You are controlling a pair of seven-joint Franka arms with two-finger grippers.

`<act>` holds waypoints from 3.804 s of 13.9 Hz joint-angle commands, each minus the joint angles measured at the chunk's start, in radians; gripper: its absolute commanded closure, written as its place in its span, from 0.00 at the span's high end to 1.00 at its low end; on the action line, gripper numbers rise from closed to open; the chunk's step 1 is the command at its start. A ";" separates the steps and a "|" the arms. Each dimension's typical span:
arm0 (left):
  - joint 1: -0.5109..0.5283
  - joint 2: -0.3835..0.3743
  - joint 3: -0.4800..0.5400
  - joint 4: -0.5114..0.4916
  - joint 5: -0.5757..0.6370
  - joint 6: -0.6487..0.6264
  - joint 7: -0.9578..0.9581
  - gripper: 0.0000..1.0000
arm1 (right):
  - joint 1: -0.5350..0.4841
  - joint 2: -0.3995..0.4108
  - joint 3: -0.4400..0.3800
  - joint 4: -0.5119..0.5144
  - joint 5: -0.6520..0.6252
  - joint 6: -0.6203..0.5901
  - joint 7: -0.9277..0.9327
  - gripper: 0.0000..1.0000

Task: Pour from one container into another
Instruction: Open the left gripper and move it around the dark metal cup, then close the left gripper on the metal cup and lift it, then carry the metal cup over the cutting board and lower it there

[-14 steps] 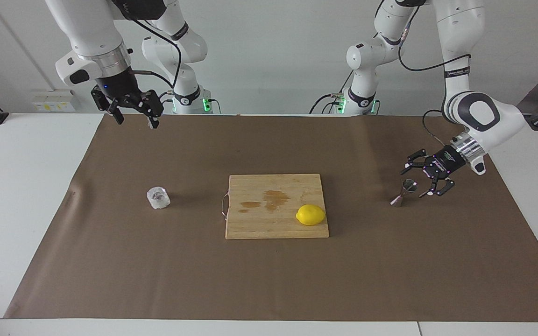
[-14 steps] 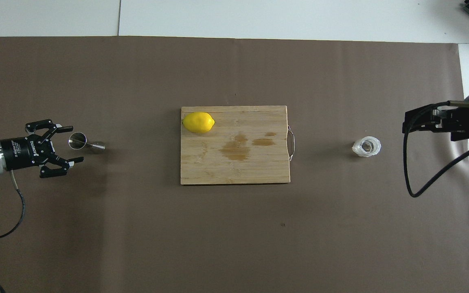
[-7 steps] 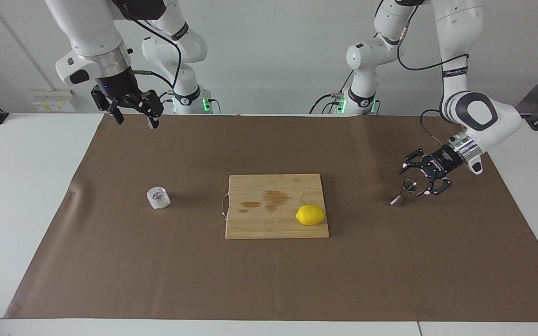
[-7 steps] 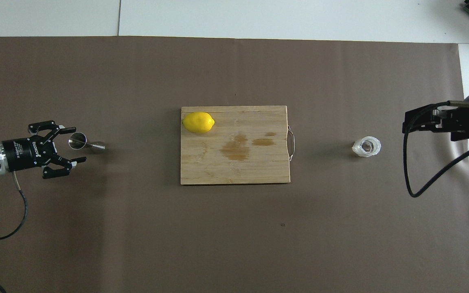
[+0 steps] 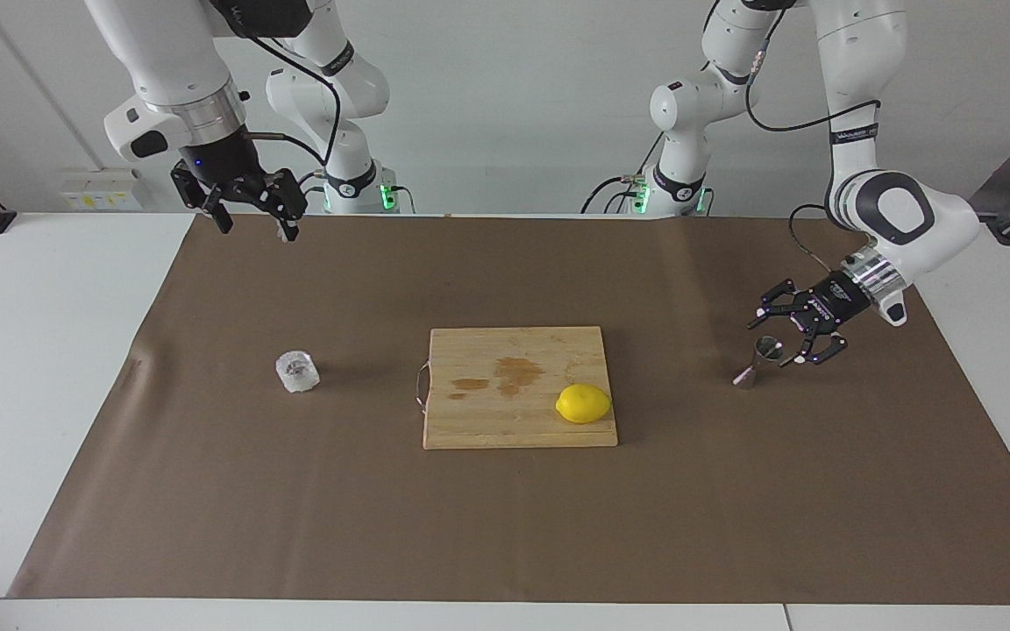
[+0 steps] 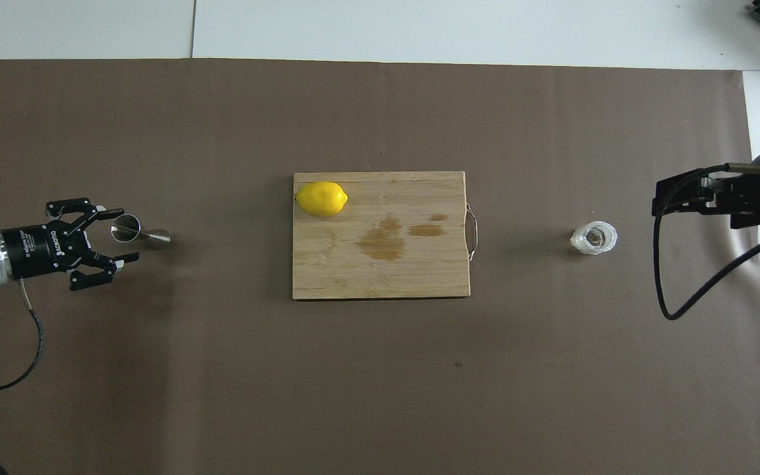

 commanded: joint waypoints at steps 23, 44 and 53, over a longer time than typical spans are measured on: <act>-0.063 -0.027 -0.007 0.084 -0.020 -0.006 -0.097 0.00 | -0.017 -0.008 0.008 0.002 0.008 -0.019 -0.020 1.00; -0.835 0.080 -0.127 0.271 -0.324 0.862 -0.651 0.00 | -0.017 -0.008 0.008 0.001 0.008 -0.019 -0.020 1.00; -0.832 0.211 -0.214 0.348 -0.221 0.945 -0.670 0.00 | -0.017 -0.008 0.008 0.002 0.008 -0.019 -0.020 1.00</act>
